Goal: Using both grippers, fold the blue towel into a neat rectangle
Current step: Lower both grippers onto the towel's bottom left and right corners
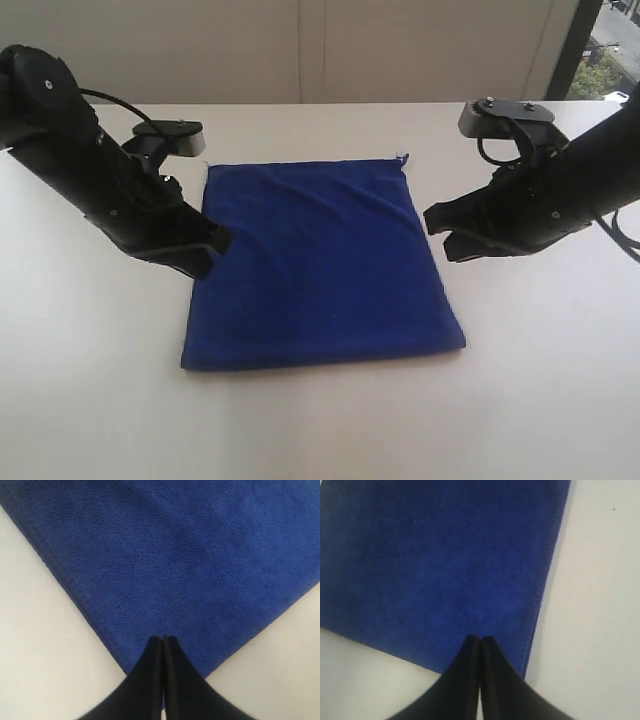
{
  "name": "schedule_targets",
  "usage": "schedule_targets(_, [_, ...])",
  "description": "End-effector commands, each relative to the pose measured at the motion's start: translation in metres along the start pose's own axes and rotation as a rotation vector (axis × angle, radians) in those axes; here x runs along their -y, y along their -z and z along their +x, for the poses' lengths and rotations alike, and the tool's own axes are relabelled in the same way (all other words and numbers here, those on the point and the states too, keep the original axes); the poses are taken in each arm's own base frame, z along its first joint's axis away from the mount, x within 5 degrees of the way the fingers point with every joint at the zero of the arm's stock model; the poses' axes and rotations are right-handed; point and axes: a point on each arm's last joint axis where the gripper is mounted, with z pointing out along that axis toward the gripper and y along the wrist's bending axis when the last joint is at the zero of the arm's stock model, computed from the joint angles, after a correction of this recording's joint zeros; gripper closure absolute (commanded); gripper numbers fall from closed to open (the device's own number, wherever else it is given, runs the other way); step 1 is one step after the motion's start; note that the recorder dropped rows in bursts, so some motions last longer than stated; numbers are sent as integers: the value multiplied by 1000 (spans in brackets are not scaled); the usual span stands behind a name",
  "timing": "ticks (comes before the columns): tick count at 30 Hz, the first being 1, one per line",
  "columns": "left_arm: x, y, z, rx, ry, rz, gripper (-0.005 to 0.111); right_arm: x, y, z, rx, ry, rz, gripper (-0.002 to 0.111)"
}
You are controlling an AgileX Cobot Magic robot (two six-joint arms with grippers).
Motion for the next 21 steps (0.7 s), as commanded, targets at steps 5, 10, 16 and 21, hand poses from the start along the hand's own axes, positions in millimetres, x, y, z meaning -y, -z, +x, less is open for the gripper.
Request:
schedule_targets(5, [4,-2,5,-2,13,18,107,-15,-14,6,-22,71,-24,108])
schedule_targets(10, [4,-2,4,9,-5,14,107,-17,-29,11,-66,80,-28,108])
schedule_targets(16, [4,-2,4,10,-5,13,107,-16,-40,11,-68,67,-21,108])
schedule_targets(21, [-1,-15,6,-27,-17,11,107,-13,-50,13,-98,53,-20,108])
